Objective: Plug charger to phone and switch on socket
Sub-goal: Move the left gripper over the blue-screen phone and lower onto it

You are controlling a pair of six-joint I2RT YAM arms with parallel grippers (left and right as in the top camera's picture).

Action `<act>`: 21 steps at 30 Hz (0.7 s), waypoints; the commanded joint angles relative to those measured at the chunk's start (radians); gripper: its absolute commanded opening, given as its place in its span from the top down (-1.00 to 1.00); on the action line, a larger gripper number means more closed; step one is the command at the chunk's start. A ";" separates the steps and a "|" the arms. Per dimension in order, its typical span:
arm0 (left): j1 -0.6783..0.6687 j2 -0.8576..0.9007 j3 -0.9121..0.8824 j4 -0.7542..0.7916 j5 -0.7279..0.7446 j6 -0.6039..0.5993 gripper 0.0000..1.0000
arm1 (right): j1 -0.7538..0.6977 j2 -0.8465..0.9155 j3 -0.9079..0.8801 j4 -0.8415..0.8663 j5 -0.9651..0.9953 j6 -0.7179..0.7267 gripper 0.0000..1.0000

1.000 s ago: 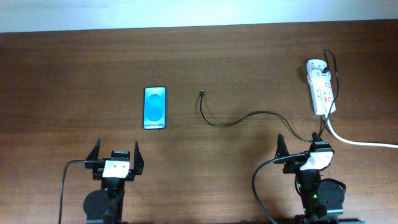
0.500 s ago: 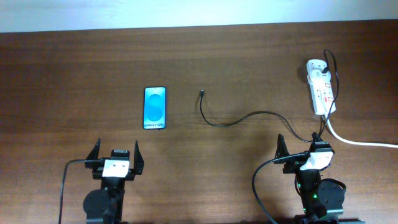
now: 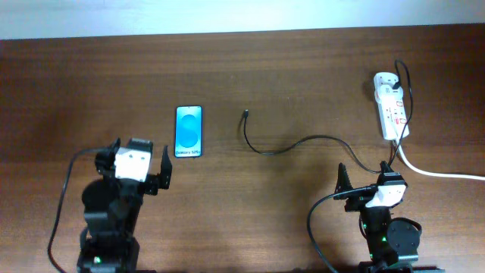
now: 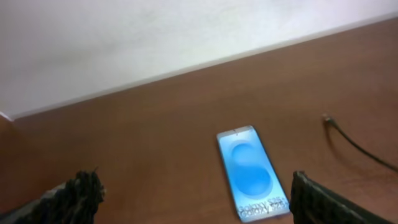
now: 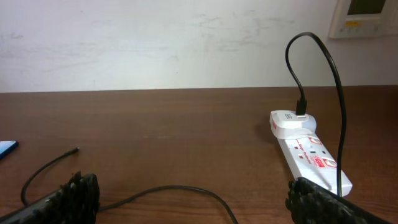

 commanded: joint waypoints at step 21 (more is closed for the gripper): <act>-0.084 1.019 1.016 -0.709 0.109 -0.189 -0.98 | 0.008 -0.008 -0.006 -0.001 -0.006 0.005 -0.97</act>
